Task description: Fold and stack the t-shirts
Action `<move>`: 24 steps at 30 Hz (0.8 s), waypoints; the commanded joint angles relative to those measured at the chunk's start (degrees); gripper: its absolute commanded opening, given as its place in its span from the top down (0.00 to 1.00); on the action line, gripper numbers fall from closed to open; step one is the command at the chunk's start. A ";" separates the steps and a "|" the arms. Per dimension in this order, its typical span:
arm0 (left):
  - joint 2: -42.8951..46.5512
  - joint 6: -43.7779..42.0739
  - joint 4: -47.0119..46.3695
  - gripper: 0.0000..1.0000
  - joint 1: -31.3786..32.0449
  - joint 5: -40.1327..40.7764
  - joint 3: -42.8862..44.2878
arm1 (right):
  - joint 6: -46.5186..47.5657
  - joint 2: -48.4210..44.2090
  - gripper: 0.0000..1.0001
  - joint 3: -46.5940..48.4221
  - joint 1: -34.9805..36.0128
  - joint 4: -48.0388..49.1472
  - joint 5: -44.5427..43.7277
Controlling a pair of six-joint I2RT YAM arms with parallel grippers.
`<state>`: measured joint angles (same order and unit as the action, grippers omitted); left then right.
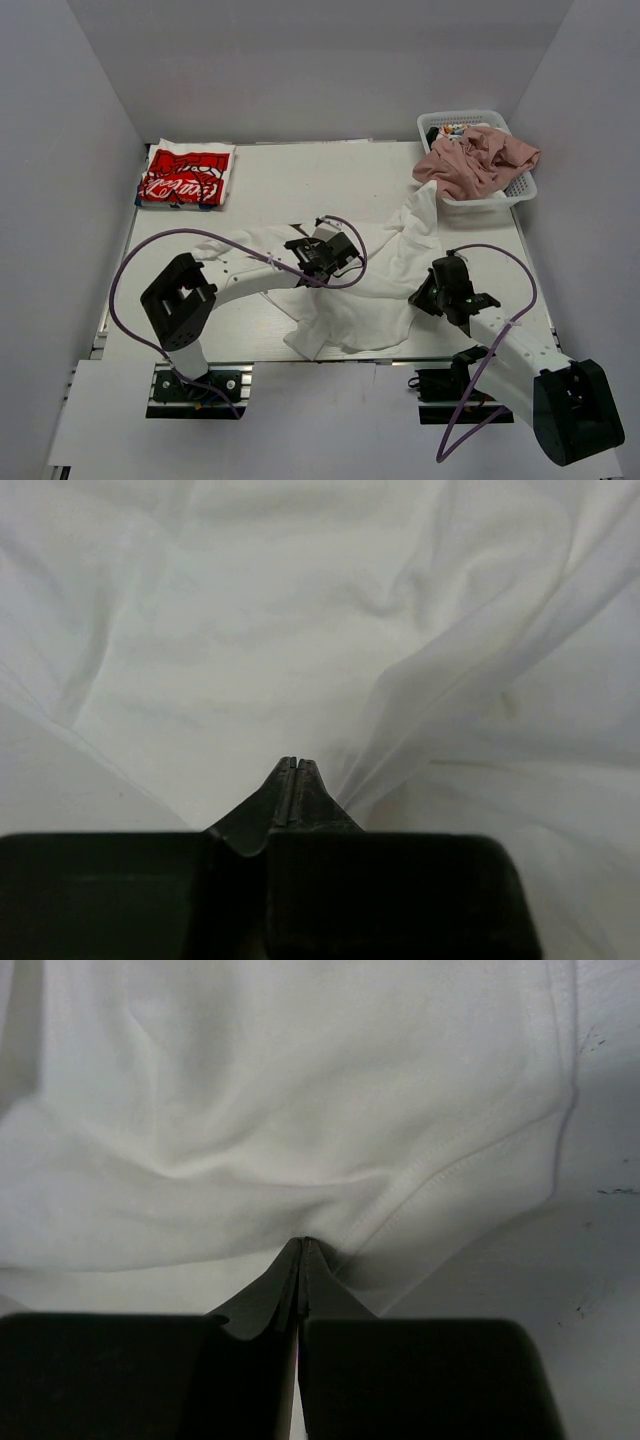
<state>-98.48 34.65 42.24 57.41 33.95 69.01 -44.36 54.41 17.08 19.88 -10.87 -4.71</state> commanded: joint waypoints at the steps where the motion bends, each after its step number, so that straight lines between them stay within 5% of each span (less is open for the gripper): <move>1: 3.90 -2.22 -4.18 1.00 -0.37 -1.52 -1.77 | 2.61 0.52 1.00 -0.56 -0.45 -7.50 -3.11; 4: 6.36 -2.32 -5.06 1.00 -0.37 -4.59 -2.66 | 3.58 1.04 1.00 -0.29 -0.28 -7.41 -2.85; 5: 6.98 -1.79 -3.15 0.89 -0.37 -5.73 -2.66 | 3.66 1.31 1.00 -0.03 -0.28 -7.58 -2.85; 6: 7.77 -1.78 -2.61 0.59 -0.37 -5.74 -2.66 | 4.01 1.57 1.00 -0.12 -0.28 -7.67 -2.94; 9: 11.46 1.63 0.02 0.18 -0.37 -6.27 -3.71 | 4.28 2.36 1.00 -0.12 -0.19 -7.41 -2.41; 16: 15.86 1.83 -5.65 0.00 -0.37 -12.41 -9.59 | 4.54 2.98 1.00 -0.56 -0.28 -6.88 -1.88; 19: 14.37 0.68 -8.04 0.00 0.78 -17.24 -11.79 | 4.72 2.98 1.00 -0.29 -0.19 -6.79 -1.71; 24: 6.38 3.05 -6.38 0.17 -0.01 -13.39 -10.22 | 5.33 3.77 1.00 0.06 -0.10 -6.79 -1.18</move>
<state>-89.67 36.67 36.49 57.98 20.08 57.71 -41.32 56.03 18.06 19.88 -11.44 -4.34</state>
